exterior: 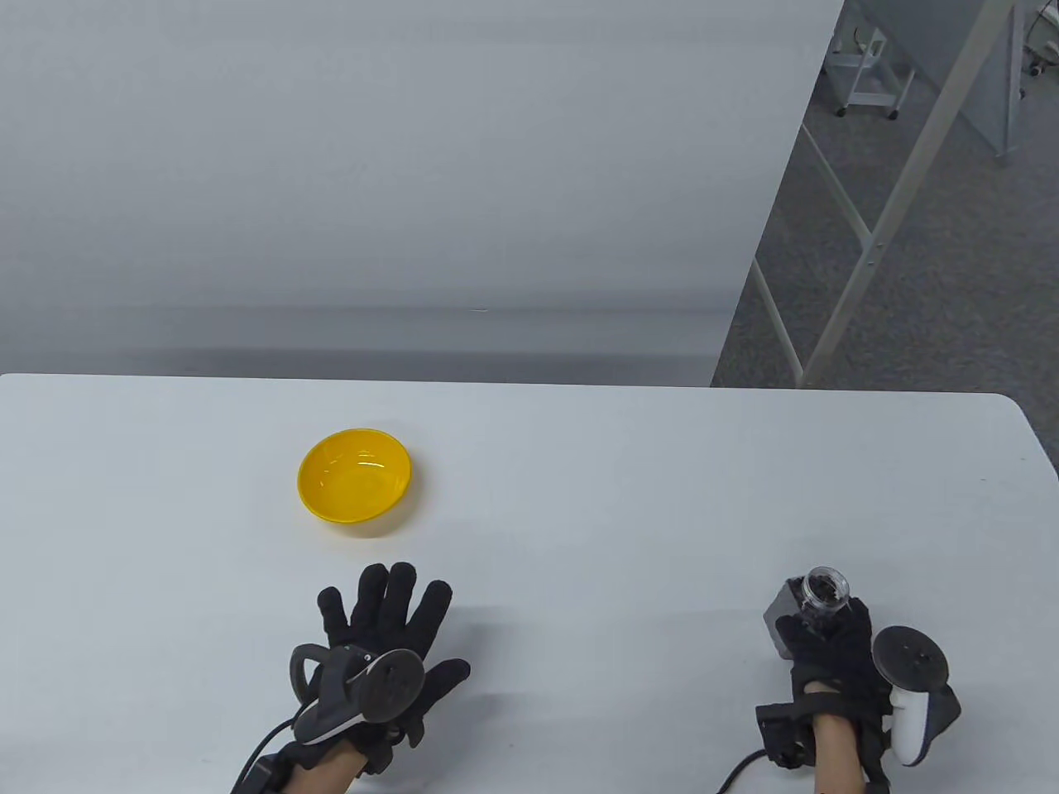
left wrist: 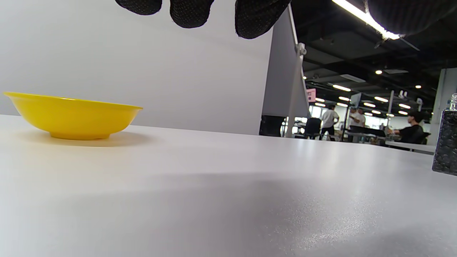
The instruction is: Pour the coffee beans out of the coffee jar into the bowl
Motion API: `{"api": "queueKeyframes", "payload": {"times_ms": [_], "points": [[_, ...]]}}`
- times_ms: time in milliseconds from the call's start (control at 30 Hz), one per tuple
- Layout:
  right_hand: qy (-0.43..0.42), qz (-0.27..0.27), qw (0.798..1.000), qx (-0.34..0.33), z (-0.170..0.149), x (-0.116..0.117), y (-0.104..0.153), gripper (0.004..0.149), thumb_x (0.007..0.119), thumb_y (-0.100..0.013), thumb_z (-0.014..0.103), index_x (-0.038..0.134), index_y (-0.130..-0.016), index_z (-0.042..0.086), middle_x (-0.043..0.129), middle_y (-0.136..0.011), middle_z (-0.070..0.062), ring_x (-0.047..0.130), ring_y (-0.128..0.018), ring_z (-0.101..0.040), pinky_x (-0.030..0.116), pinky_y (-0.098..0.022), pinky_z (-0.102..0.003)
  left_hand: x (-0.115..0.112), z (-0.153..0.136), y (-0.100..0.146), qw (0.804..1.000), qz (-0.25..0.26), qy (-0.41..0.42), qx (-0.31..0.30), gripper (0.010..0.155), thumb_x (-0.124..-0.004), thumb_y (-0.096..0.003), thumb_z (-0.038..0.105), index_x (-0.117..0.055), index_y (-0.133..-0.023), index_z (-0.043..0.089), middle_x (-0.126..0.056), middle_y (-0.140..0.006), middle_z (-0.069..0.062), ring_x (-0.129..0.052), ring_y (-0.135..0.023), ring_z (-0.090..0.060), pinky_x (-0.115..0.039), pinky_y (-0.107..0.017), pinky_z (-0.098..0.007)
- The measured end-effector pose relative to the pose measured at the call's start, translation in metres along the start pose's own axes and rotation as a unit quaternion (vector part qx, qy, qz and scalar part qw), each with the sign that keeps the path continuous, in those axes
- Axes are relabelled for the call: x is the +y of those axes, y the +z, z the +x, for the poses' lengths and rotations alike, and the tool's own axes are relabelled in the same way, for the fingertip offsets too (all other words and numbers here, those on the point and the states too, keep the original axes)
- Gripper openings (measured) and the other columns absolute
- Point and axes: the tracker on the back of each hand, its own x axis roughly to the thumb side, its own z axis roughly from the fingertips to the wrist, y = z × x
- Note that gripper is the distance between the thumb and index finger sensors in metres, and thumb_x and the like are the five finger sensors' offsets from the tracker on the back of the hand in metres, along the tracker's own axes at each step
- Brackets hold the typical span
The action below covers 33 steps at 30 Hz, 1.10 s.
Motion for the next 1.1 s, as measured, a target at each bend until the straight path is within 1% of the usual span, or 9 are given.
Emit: {"api": "queueKeyframes", "payload": {"times_ms": [267,400,767,1100], "points": [[0.000,-0.018,1.000,-0.009,0.004,-0.002,0.005,0.089,0.089,-0.041,0.046,0.023,-0.097,0.022,0.039,-0.106,-0.017,0.052,-0.099,-0.045,0.051,-0.070,-0.061,0.000,-0.001,0.001,1.000,0.000,-0.001,0.001,0.091,-0.059,-0.0386,0.079,-0.048,-0.111,0.025,-0.037,-0.115,-0.022,-0.039,-0.104,-0.059,-0.025,-0.054,-0.083],[0.006,-0.037,0.999,-0.031,0.012,-0.004,0.009,0.088,0.089,-0.041,0.046,0.026,-0.097,0.021,0.041,-0.106,-0.018,0.055,-0.098,-0.045,0.054,-0.069,-0.061,0.000,-0.001,0.001,1.000,0.004,0.001,0.002,0.091,-0.059,-0.0385,0.079,-0.048,-0.111,0.025,-0.037,-0.115,-0.022,-0.039,-0.104,-0.059,-0.025,-0.054,-0.083],[-0.007,-0.066,0.992,-0.110,0.053,-0.009,0.029,0.088,0.090,-0.039,0.048,0.030,-0.097,0.019,0.047,-0.103,-0.020,0.061,-0.095,-0.045,0.060,-0.065,-0.062,-0.001,-0.001,0.002,1.000,0.010,0.005,0.000,0.091,-0.059,-0.0385,0.079,-0.049,-0.111,0.024,-0.037,-0.115,-0.022,-0.039,-0.104,-0.059,-0.025,-0.055,-0.083],[-0.007,-0.070,0.980,-0.187,0.086,-0.007,0.050,0.088,0.090,-0.038,0.049,0.033,-0.097,0.017,0.050,-0.101,-0.022,0.065,-0.090,-0.047,0.063,-0.062,-0.064,0.001,0.000,0.002,0.999,0.026,0.024,-0.004,0.091,-0.059,-0.0386,0.078,-0.049,-0.111,0.024,-0.039,-0.115,-0.022,-0.041,-0.104,-0.059,-0.027,-0.055,-0.083]]}}
